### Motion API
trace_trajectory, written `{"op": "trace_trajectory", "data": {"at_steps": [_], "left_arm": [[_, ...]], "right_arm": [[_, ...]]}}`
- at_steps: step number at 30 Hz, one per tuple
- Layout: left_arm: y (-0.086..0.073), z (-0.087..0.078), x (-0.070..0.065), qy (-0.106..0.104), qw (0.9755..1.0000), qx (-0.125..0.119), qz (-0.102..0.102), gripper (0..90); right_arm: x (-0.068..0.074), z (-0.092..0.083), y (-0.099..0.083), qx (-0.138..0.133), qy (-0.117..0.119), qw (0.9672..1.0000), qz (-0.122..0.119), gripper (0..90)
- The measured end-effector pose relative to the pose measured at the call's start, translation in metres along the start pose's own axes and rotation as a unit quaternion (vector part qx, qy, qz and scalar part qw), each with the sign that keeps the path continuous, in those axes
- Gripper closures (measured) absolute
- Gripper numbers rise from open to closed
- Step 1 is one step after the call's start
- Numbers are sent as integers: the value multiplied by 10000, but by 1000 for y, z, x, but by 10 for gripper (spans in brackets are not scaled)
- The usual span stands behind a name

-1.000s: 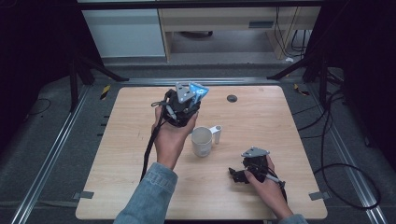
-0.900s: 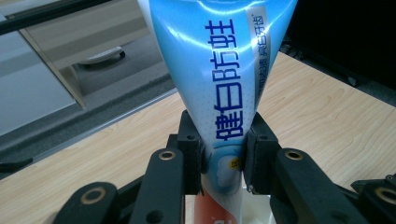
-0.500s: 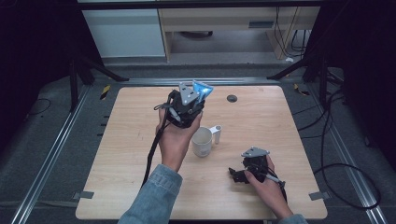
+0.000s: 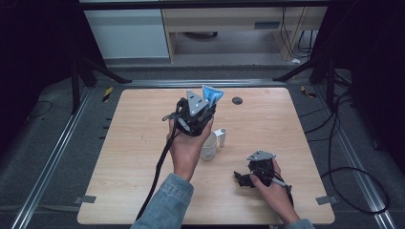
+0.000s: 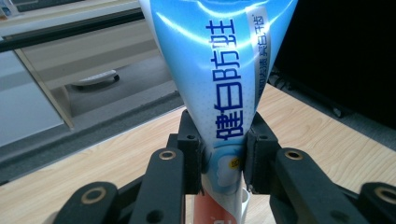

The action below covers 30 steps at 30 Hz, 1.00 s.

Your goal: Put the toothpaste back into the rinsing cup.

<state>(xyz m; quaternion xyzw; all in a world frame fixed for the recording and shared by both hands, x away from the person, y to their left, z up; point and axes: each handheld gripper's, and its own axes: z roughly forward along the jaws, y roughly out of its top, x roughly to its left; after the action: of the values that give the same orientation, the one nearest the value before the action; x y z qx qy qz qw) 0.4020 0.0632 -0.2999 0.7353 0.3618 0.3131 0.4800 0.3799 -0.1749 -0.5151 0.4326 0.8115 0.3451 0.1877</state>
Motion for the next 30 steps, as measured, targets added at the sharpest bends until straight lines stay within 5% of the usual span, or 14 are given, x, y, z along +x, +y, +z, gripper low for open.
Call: {"op": "trace_trajectory", "data": {"at_steps": [10, 15, 30], "left_arm": [[-12, 7, -7, -48, 9996, -250, -136, 719], [-24, 16, -10, -115, 9988, -306, -357, 719], [-40, 27, -17, 34, 9991, -312, -273, 719]], "right_arm": [[0, 0, 0, 2, -1, 10000, 12, 3], [0, 0, 0, -2, -6, 10000, -4, 3], [0, 0, 0, 1, -5, 10000, 4, 3]]}}
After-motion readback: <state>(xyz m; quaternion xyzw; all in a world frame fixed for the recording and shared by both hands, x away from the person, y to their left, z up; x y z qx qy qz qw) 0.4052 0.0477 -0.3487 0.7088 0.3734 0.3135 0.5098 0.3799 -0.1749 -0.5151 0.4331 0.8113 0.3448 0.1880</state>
